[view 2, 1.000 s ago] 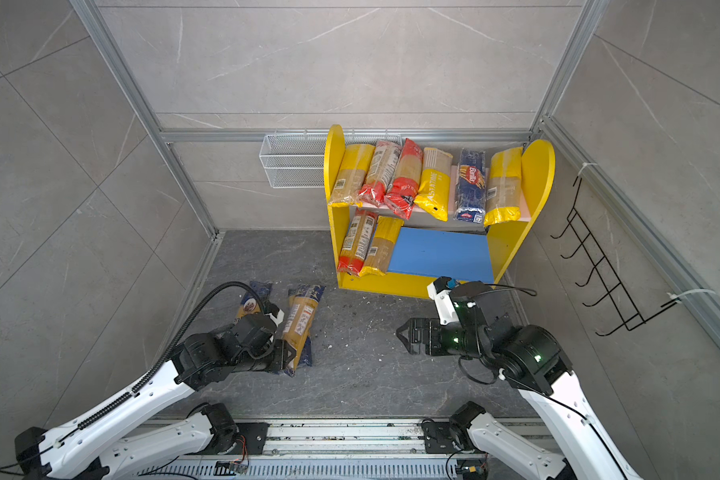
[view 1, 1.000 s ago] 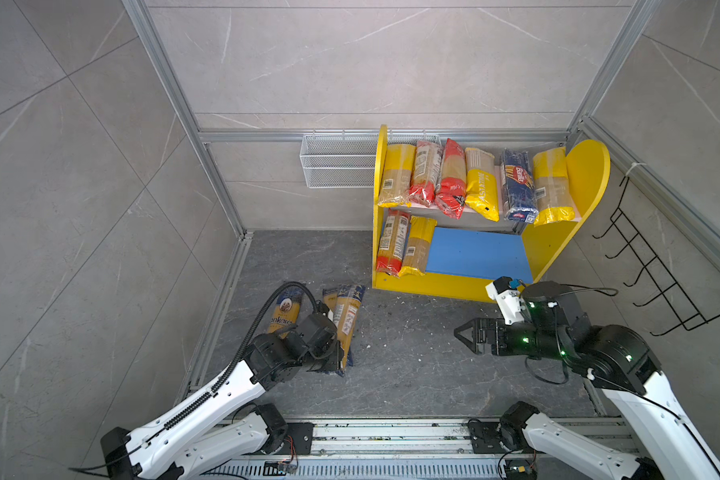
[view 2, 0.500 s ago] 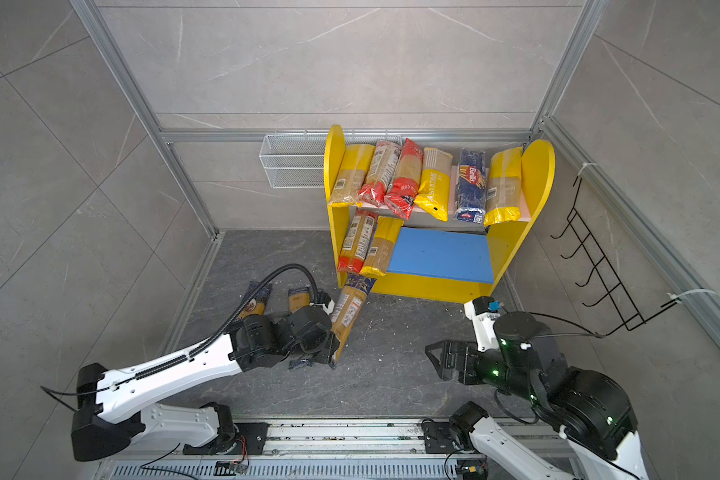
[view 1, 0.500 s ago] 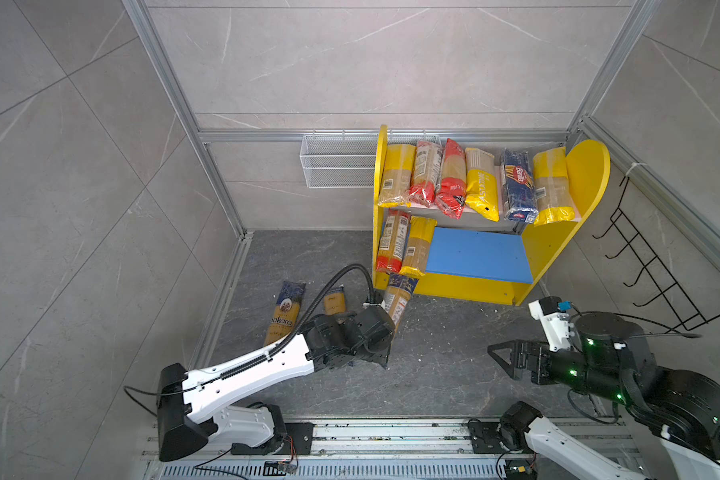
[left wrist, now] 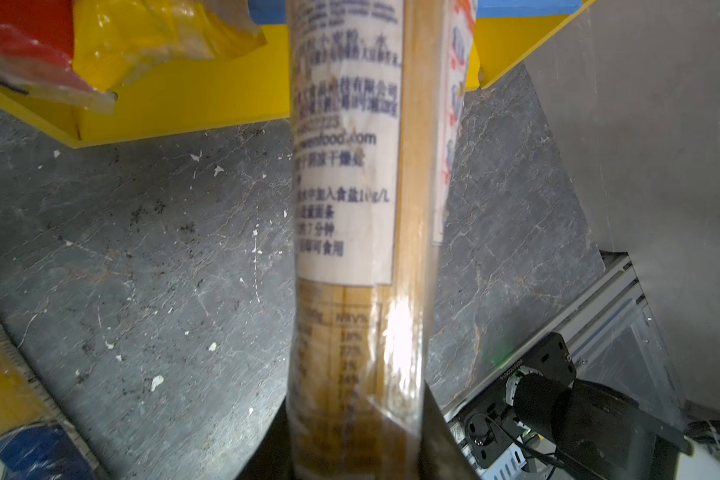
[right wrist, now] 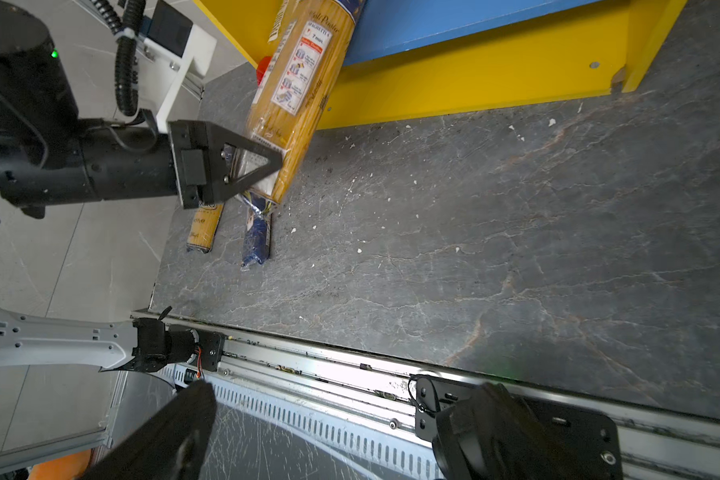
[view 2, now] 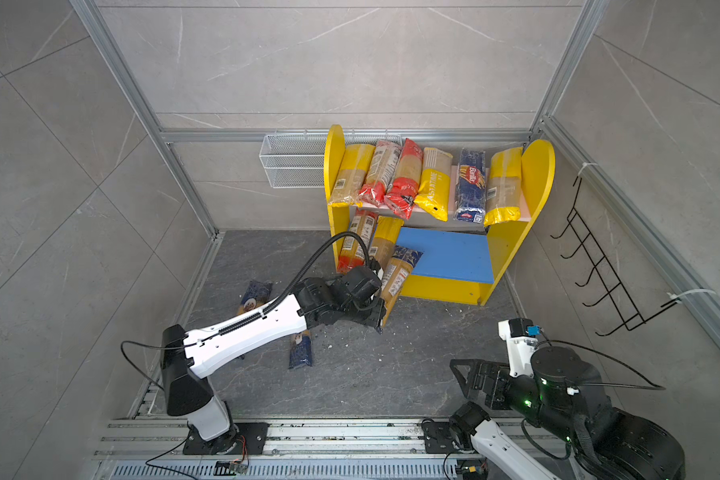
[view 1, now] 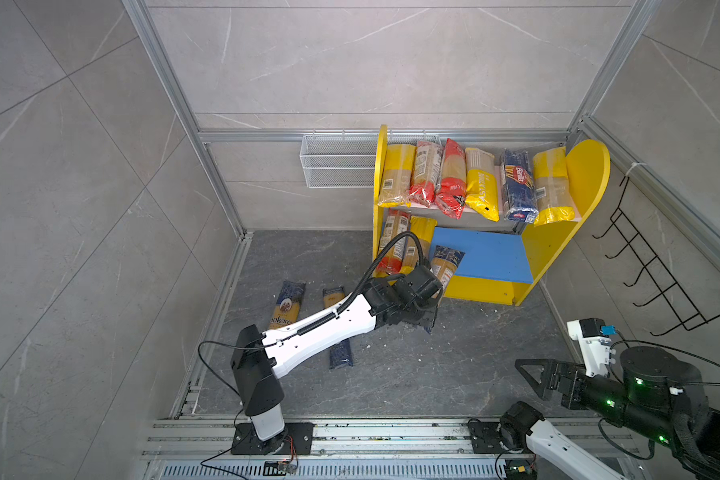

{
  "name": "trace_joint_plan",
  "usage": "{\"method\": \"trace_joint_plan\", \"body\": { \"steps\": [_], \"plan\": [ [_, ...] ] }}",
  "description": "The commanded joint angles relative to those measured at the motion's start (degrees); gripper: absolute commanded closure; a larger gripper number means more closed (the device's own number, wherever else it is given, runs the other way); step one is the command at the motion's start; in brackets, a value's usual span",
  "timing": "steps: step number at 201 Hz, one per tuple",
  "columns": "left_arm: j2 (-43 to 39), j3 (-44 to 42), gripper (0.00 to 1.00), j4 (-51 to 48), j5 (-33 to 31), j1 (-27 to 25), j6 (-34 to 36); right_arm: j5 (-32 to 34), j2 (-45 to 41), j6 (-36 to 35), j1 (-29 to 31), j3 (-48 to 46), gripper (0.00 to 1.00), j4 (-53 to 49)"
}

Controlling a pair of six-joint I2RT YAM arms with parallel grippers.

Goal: Place and organize the pasta boxes and bags onto the shelf
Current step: 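Carry the white-labelled bag to the blue shelf while drawing the right gripper back, then lower the white-labelled bag onto the blue shelf beside the yellow-banded bag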

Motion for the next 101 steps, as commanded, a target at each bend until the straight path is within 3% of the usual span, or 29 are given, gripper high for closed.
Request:
{"method": "trace_joint_plan", "body": {
  "steps": [1,101],
  "plan": [
    [1.3,7.6,1.0,7.6,-0.1,3.0,2.9,3.2,-1.4,1.6,-0.1,1.5,0.0,-2.6],
    [17.9,27.1,1.0,13.3,6.3,10.3,3.6,7.1,0.3,2.1,0.4,1.0,0.0,-0.7]
  ]
}}
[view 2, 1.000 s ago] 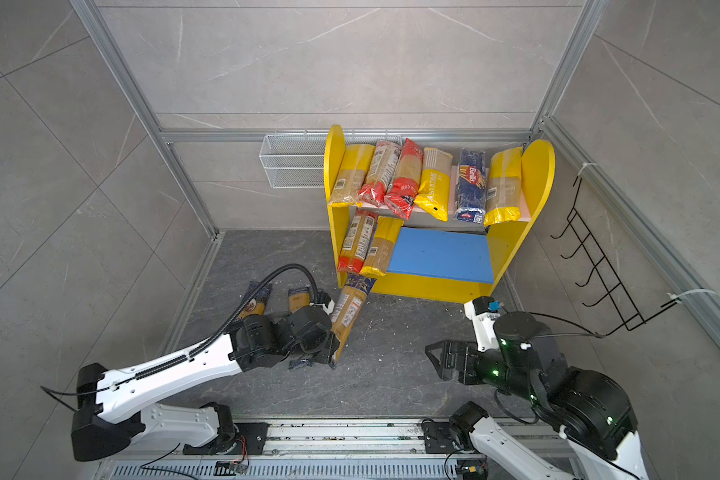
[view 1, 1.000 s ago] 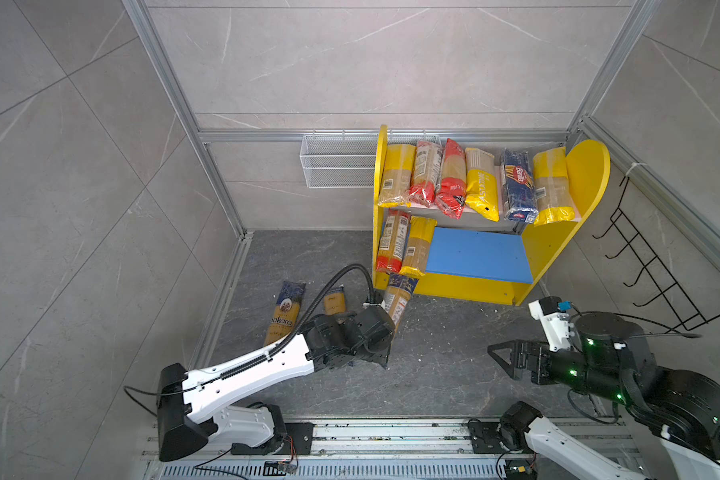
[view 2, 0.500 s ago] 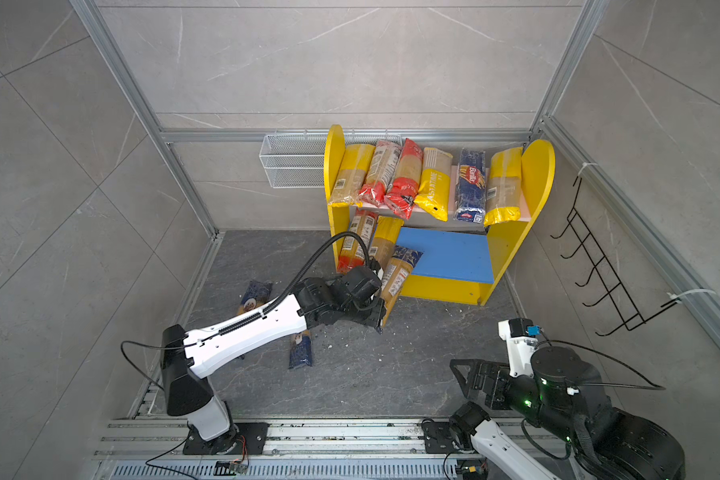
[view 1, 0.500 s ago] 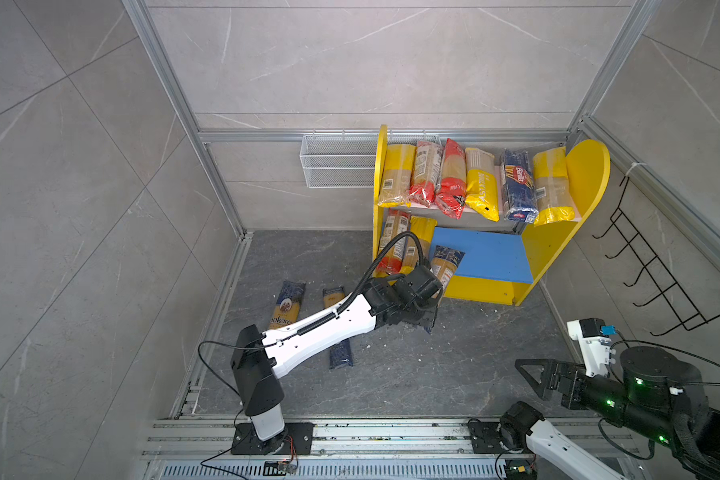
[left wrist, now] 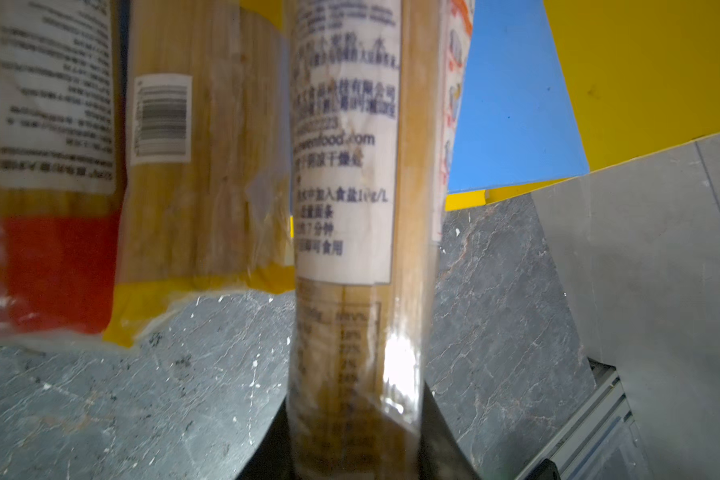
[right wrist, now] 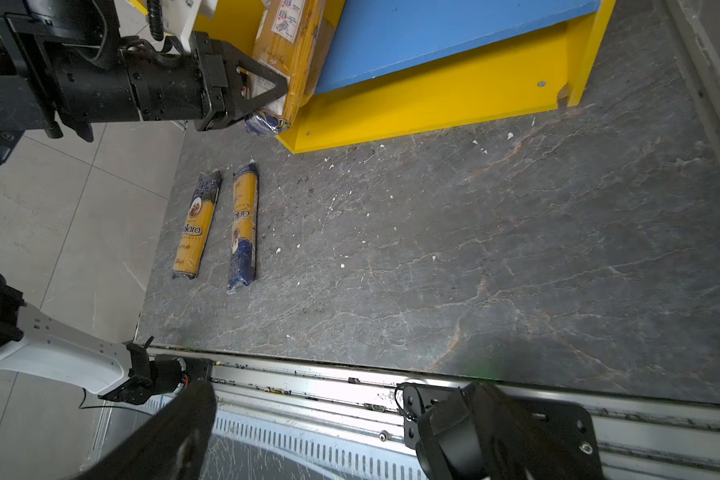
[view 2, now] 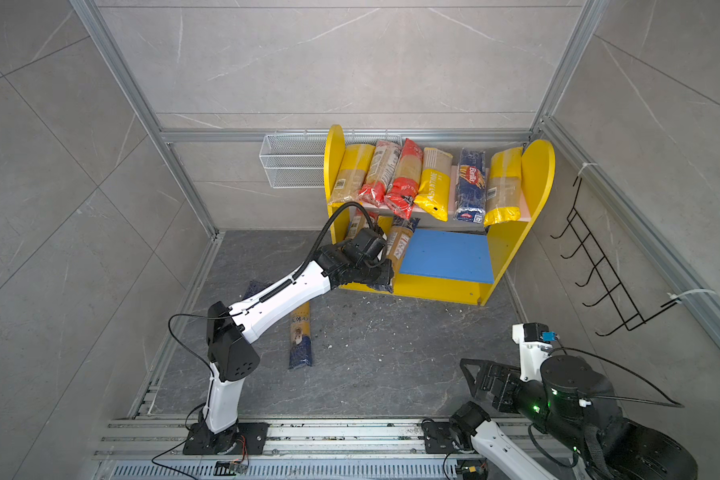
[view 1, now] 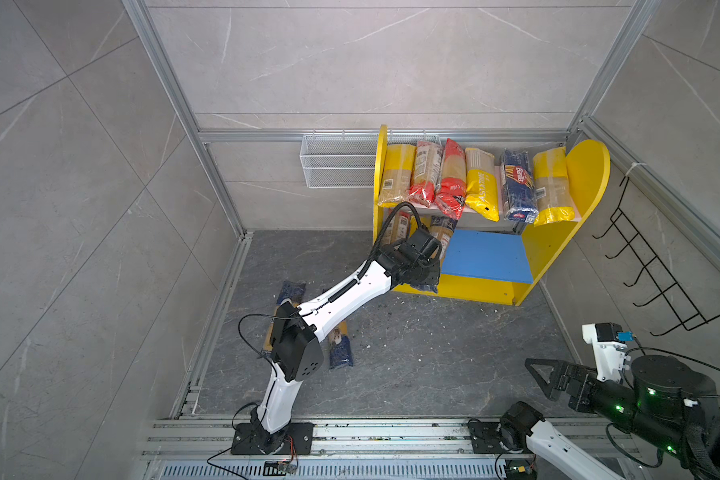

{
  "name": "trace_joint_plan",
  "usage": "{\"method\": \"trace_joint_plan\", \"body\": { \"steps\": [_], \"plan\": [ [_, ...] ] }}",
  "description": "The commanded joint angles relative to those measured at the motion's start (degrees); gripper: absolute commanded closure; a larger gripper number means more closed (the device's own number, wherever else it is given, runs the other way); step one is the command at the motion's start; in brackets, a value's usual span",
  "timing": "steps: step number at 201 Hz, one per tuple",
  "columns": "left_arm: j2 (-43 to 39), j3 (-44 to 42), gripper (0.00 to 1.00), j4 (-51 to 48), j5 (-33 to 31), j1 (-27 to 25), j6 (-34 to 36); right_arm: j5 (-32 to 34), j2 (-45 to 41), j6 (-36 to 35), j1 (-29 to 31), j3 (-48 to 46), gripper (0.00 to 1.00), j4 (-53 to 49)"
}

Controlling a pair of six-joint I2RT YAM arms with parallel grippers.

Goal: Place and organize the pasta boxes and bags onto the shelf
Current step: 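Lower the white-labelled bag onto the blue shelf beside the yellow-banded bag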

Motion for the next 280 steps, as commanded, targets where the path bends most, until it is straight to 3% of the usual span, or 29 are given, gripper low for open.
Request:
{"method": "trace_joint_plan", "body": {
  "steps": [1,92,152,221,229,256,280],
  "plan": [
    [0.5,5.7,1.0,11.3,1.9,1.1,1.7,2.4,1.3,0.4,0.4,0.1,0.0,0.4],
    [10.3,15.8,1.0,13.6,7.1,3.7,-1.2,8.5,5.4,1.0,4.2,2.8,0.0,-0.9],
    [12.3,16.6,1.0,15.5,7.5,5.6,-2.8,12.0,5.7,3.0,6.7,3.4,0.0,-1.8],
    [14.2,17.6,1.0,17.4,9.9,7.0,-4.0,10.4,4.9,4.7,7.3,1.0,0.0,-0.1],
    [14.3,17.5,0.94,17.7,10.2,7.1,-4.3,9.7,4.9,4.9,7.3,0.1,0.0,0.7],
    [14.2,17.3,0.61,17.9,10.7,7.2,-4.0,7.0,4.9,5.0,7.3,-3.3,0.0,4.3],
    [13.2,16.3,0.49,18.2,11.6,7.2,-3.5,5.9,5.7,4.6,7.4,-4.6,0.0,6.4]
  ]
}}
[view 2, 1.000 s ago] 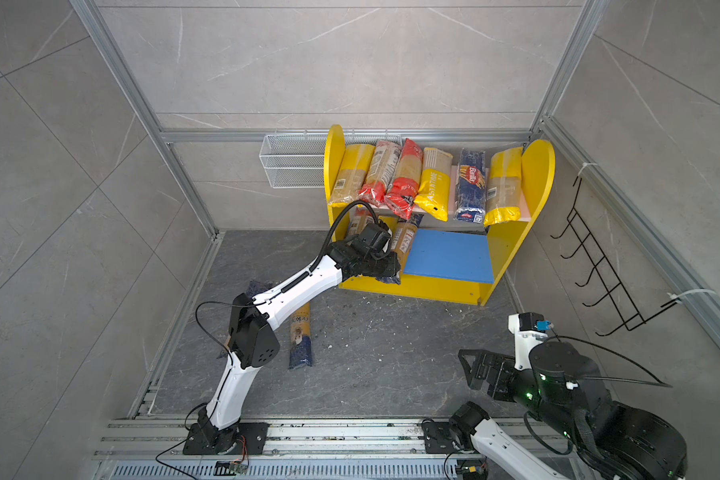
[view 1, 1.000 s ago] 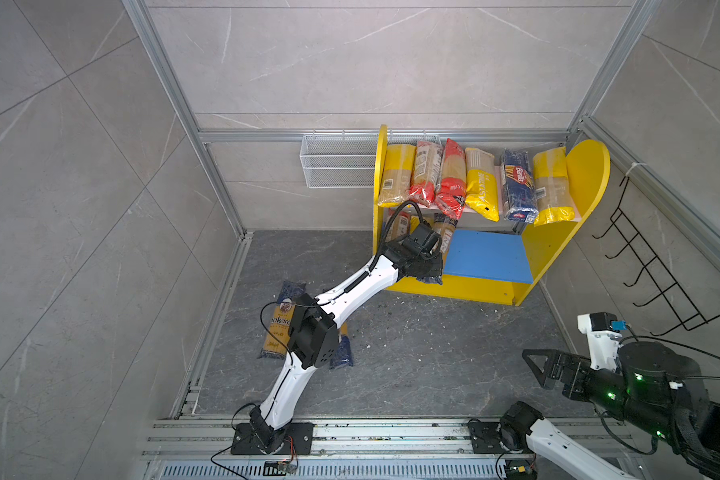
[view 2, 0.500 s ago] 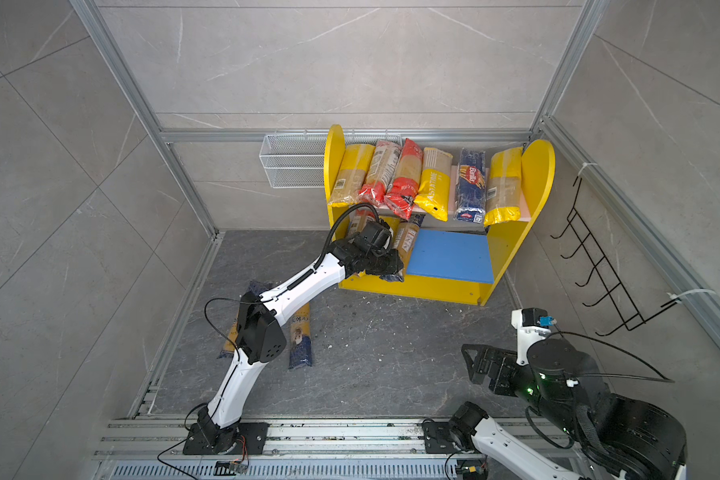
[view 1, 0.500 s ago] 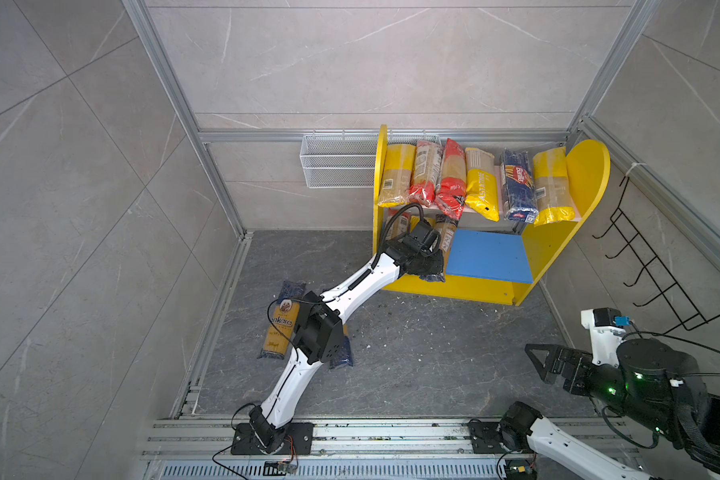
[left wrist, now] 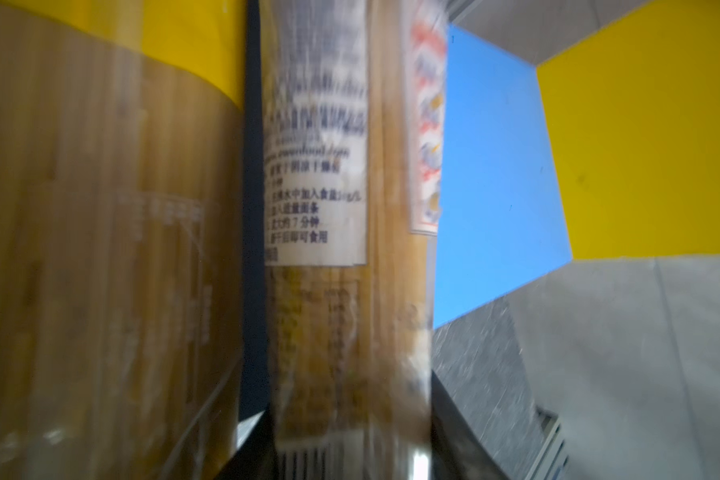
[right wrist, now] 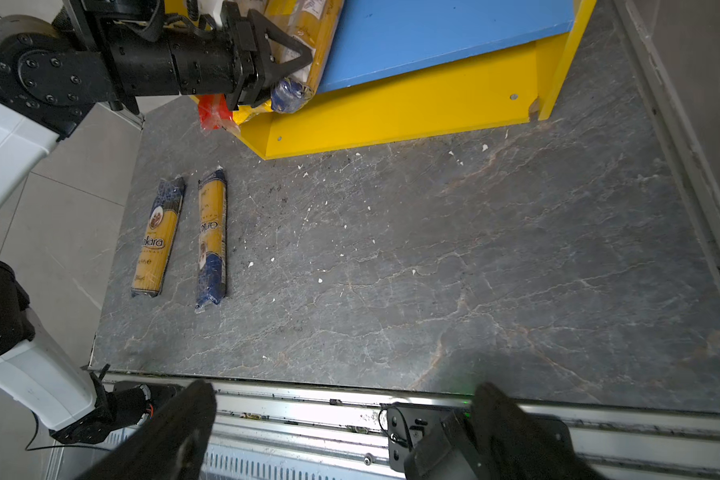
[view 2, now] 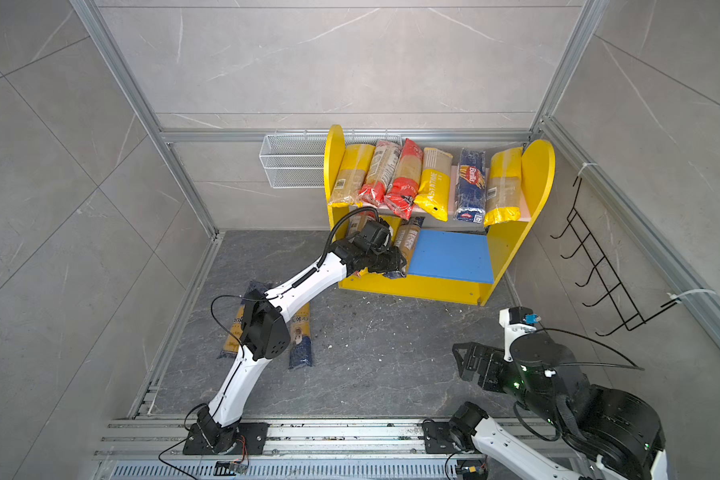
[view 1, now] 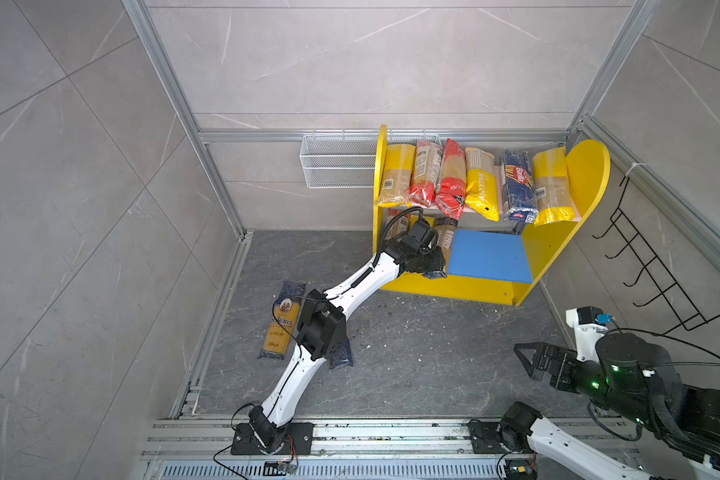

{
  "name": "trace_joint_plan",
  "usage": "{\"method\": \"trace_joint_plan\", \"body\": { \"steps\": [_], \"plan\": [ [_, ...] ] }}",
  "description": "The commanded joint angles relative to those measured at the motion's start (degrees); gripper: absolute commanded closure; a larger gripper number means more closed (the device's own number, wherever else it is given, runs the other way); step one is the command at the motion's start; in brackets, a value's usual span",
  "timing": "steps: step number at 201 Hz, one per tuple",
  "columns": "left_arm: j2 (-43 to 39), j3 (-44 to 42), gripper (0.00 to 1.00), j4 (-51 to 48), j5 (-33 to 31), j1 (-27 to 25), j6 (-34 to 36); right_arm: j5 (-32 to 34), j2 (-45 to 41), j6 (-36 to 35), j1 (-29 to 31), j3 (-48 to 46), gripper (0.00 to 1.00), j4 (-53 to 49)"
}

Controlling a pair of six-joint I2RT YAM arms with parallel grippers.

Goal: Place and organize the pasta boxes and bags onto the shelf
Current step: 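Lower the white-labelled bag onto the blue shelf beside the yellow-banded bag, then open the left gripper and draw it back from the shelf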

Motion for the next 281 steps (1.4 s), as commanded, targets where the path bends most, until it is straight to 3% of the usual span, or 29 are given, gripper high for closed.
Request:
{"method": "trace_joint_plan", "body": {
  "steps": [1,183,281],
  "plan": [
    [-3.3,2.8,0.48,10.2,0.9,1.5,1.1,-1.9,1.0,0.1,0.3,-1.2,0.0,3.5],
    [-26.8,-30.3,0.29,17.5,1.3,1.1,3.9,-5.4,8.1,-2.6,0.3,-3.0,0.0,10.2],
    [-40.4,-47.5,0.27,19.1,-1.1,0.5,3.4,-7.4,9.6,-2.5,0.3,-4.6,0.0,12.7]
  ]
}}
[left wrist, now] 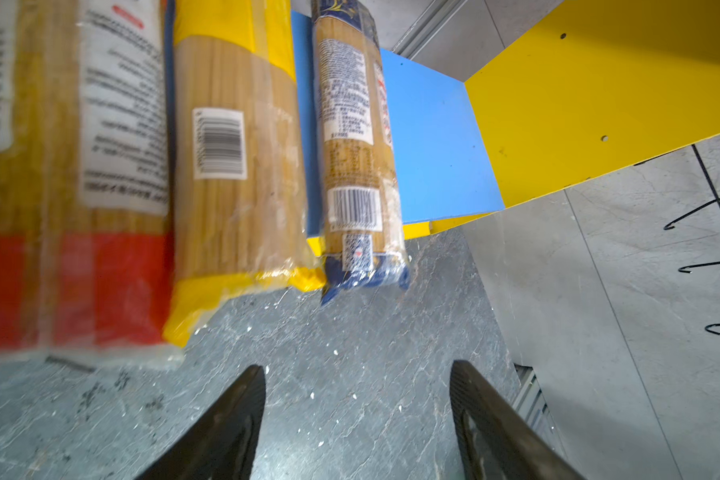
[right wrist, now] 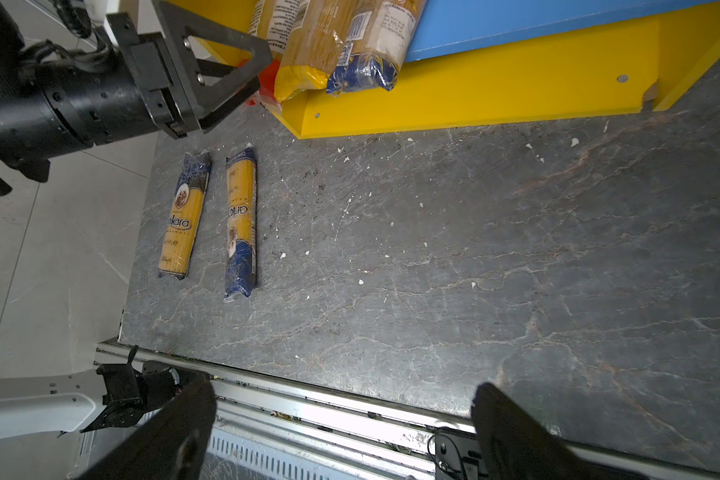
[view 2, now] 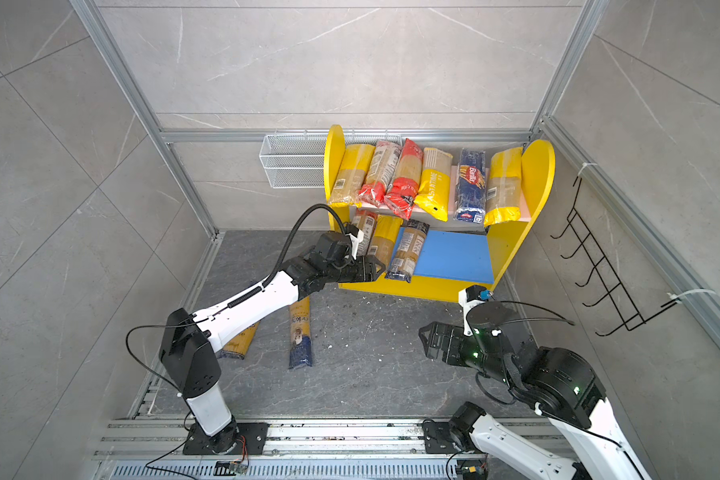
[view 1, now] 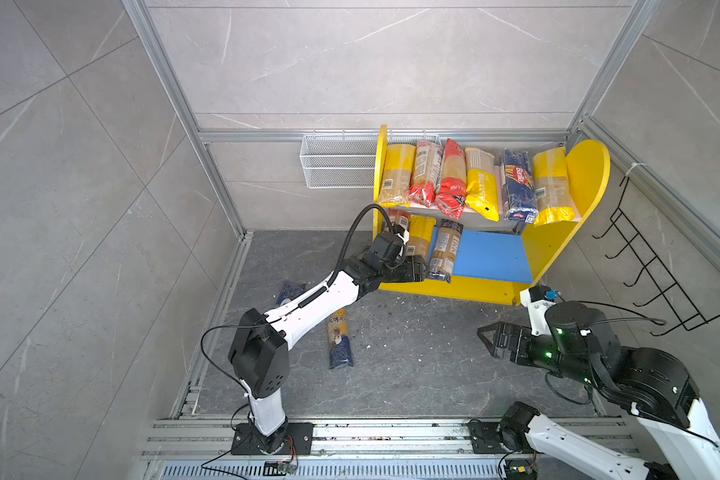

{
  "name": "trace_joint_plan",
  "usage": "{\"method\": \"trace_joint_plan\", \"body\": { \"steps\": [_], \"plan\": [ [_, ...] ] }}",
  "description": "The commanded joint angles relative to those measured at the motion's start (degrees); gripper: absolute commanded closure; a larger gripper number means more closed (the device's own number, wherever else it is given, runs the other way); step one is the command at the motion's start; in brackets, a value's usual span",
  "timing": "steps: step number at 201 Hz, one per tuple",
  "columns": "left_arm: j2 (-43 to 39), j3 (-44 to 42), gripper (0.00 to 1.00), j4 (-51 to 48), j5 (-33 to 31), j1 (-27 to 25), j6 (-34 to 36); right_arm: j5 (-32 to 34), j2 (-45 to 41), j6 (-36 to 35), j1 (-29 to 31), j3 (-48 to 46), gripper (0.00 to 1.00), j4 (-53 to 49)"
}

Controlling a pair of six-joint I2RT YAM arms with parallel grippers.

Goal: Place and organize the pasta boxes and bags onto the shelf
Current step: 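Open the left gripper and draw it back from the shelf, then lower the left gripper onto the narrow floor bag while moving the right gripper forward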

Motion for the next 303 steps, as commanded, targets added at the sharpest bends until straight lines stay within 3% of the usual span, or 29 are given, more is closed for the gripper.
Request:
{"method": "trace_joint_plan", "body": {
  "steps": [1,52,109,163,197,208,219,242,303],
  "plan": [
    [-6.2,-3.2,0.27,2.6,-1.5,-0.4,0.4,-1.1,1.1,-1.1,0.3,-0.8,0.0,1.5],
    [-17.4,-17.0,0.27,1.7,-6.8,-1.2,-1.8,-5.6,3.2,-0.7,0.3,-5.9,0.0,7.3],
    [-36.5,-32.4,0.27,-8.2,-16.8,-1.3,-6.1,-11.5,7.7,0.2,0.8,-11.9,0.0,17.9],
    [-56.7,-44.2,0.23,-20.1,-24.6,-1.2,-13.6,-14.0,20.4,-1.0,5.3,-9.2,0.0,26.3],
    [-67.1,-47.1,0.2,-27.7,-28.7,-1.2,-17.1,-16.7,28.5,-2.0,7.2,-5.6,0.0,30.5],
    [-68.9,-47.2,0.17,-30.3,-29.6,-1.2,-18.1,-17.7,31.1,-2.5,7.7,-4.0,0.0,31.3],
    [-70.0,-47.2,0.06,-32.5,-30.2,-1.2,-18.9,-18.3,33.5,-3.3,8.0,-2.2,0.0,31.6],
    [-70.6,-47.5,0.01,-34.6,-29.8,-1.2,-20.1,-18.8,37.1,-4.3,8.3,0.5,0.0,32.0],
    [-65.9,-52.1,0.0,-28.3,-28.4,-1.2,-23.3,-17.5,40.6,-6.9,8.2,4.7,0.0,30.4]
  ]
}}
